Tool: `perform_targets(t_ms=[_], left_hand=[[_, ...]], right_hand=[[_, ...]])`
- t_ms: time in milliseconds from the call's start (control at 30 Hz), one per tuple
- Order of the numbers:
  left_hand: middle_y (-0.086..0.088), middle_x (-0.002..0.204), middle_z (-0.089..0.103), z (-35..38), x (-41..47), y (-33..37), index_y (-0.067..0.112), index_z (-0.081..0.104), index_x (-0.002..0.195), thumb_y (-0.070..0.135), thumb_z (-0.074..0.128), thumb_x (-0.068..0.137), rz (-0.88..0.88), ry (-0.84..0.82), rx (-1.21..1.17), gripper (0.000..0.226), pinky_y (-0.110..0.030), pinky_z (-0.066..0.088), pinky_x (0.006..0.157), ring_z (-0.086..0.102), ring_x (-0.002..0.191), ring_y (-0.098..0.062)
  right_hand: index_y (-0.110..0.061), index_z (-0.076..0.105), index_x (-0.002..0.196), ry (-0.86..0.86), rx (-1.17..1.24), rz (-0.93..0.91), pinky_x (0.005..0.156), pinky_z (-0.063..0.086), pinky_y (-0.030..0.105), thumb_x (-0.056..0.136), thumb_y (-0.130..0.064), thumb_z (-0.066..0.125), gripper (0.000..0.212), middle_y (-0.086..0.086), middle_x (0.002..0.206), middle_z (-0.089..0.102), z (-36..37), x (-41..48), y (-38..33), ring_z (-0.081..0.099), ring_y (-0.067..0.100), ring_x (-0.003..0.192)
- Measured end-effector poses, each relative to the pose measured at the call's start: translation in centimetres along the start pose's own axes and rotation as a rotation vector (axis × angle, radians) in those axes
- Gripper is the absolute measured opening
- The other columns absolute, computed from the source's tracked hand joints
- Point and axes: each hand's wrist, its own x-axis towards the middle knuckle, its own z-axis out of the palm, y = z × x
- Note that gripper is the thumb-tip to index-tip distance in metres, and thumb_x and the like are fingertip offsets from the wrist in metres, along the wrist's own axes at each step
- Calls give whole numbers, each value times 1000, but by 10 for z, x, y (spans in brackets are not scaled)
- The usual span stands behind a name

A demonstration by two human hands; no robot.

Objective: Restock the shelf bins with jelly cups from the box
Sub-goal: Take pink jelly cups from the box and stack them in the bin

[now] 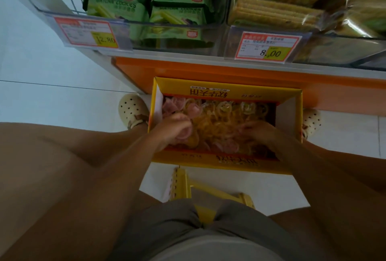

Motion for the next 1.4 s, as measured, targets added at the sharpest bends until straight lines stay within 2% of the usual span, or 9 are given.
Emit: perform_targets(t_ms=[233,367,500,633,733,800,900,1133,1400], left_hand=[[-6,95,68,-3,-2,-11,18,67,99,33,62,93,-39,72,162,17,-24,49,71,63,88,-18],[0,83,61,2,-1,-12,20,60,109,25,57,97,-72,88,183,14,-13,48,49,56,71,-10],[0,76,61,0,3,-10,20,61,111,29,56,97,-75,140,172,17,-17,44,45,54,61,-9],[0,88,63,0,5,-14,20,61,115,33,57,96,-94,145,236,24,-24,47,64,58,75,-11],[-3,77,62,-1,4,-14,18,60,113,30,57,97,-111,141,197,20,-17,46,50,57,63,-9],[-7,75,61,0,3,-13,20,60,109,32,56,97,-98,132,197,17,-23,48,58,56,64,-14],[-7,75,60,3,1,-13,22,60,107,35,53,98,-56,125,218,17,-35,50,72,57,70,-21],[0,90,63,6,-2,-7,23,62,112,26,46,101,-61,125,259,20,-22,45,67,57,75,-8],[15,98,71,9,-13,1,32,64,118,29,69,89,55,-163,216,30,-19,46,73,64,91,1]], right_hand=[[-16,57,130,-88,-92,70,74,45,13,96,-14,57,34,4,130,58,24,24,31,56,18,115],[-12,61,123,-4,-420,-60,84,41,17,91,-19,64,32,-6,120,56,42,33,31,51,14,113],[-5,69,110,94,-617,-90,85,39,9,93,-17,59,23,11,124,61,54,41,36,53,24,116],[-18,70,107,99,-697,-96,94,47,34,88,-42,63,31,8,123,60,52,34,33,54,26,115],[-20,69,106,150,-759,-80,90,50,36,86,-55,58,42,5,117,64,58,34,32,58,26,110],[-18,70,102,188,-800,-101,84,51,33,85,-55,58,42,5,110,68,60,32,28,62,25,104],[-14,70,103,212,-553,-80,85,49,31,88,-32,62,25,4,104,67,47,26,27,61,22,100],[-4,69,104,-1,308,-8,87,55,37,92,-21,58,23,12,105,71,11,23,23,68,25,97],[-4,62,95,-363,546,-70,94,53,41,94,-11,56,10,16,93,69,63,23,-12,67,29,93]])
